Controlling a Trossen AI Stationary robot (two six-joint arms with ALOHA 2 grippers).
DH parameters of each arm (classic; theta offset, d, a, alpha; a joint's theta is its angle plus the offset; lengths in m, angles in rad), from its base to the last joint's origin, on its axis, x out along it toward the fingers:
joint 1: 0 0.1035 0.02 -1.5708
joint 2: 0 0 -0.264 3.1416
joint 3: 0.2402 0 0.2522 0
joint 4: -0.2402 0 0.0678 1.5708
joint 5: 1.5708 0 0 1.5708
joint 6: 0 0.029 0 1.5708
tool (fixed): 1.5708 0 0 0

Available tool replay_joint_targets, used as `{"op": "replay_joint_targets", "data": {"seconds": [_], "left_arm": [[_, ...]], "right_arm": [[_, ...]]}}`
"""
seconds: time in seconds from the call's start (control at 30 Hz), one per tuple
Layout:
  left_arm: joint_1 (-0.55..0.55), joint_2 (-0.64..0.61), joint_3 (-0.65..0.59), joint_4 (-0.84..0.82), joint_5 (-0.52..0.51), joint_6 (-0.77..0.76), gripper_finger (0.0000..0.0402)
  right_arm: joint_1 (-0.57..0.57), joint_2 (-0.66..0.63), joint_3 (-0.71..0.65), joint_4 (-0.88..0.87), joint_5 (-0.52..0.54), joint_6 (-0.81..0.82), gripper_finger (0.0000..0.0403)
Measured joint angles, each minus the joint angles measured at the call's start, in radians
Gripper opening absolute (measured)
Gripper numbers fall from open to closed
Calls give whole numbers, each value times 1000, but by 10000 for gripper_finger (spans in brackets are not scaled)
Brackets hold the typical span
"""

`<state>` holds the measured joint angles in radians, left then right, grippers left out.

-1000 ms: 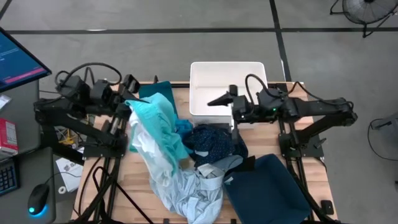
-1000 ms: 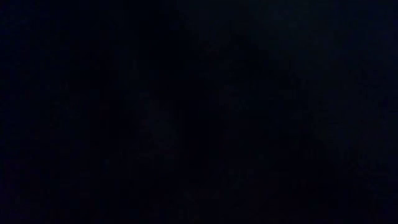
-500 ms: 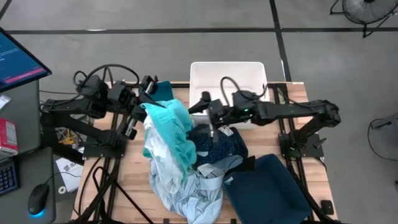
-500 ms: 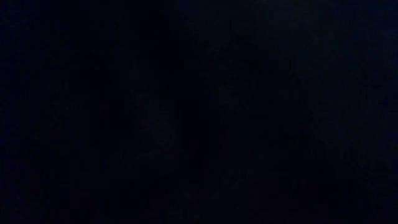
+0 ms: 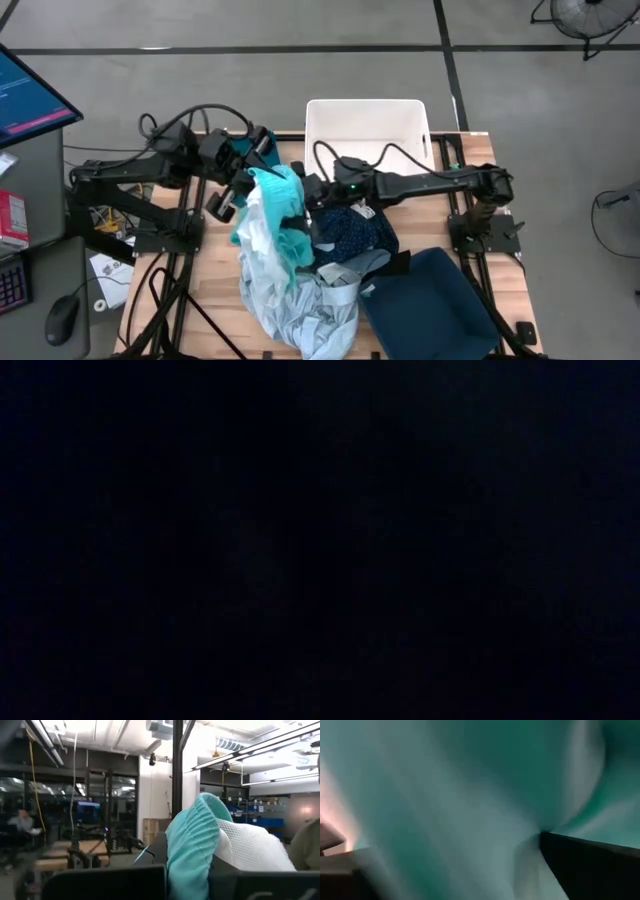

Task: Pick & Place Cloths
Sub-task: Put the light blue shorts into the dark blue bin

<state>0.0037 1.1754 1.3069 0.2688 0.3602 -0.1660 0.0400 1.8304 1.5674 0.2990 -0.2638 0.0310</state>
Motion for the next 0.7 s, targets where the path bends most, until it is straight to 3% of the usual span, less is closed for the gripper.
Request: {"op": "replay_joint_targets", "data": {"seconds": [0.1, 0.23, 0.27, 0.37, 0.5, 0.7], "left_arm": [[4, 18, 0, 32, 17, -27, 2], [4, 21, 0, 46, 41, -44, 2], [3, 20, 0, 46, 41, -44, 2], [4, 10, 0, 48, 40, -54, 2], [4, -22, 0, 51, 42, -52, 8], [3, -94, 1, -58, 100, -44, 66]], "right_arm": [[6, 41, 76, -80, -3, -32, 218], [6, 94, 165, -175, -53, -64, 53], [4, 102, 179, -194, -61, -59, 27], [4, 100, 208, -233, -43, -42, 7], [6, 13, 240, -380, 58, -77, 3], [15, -195, 279, -593, 277, -132, 2]]}}
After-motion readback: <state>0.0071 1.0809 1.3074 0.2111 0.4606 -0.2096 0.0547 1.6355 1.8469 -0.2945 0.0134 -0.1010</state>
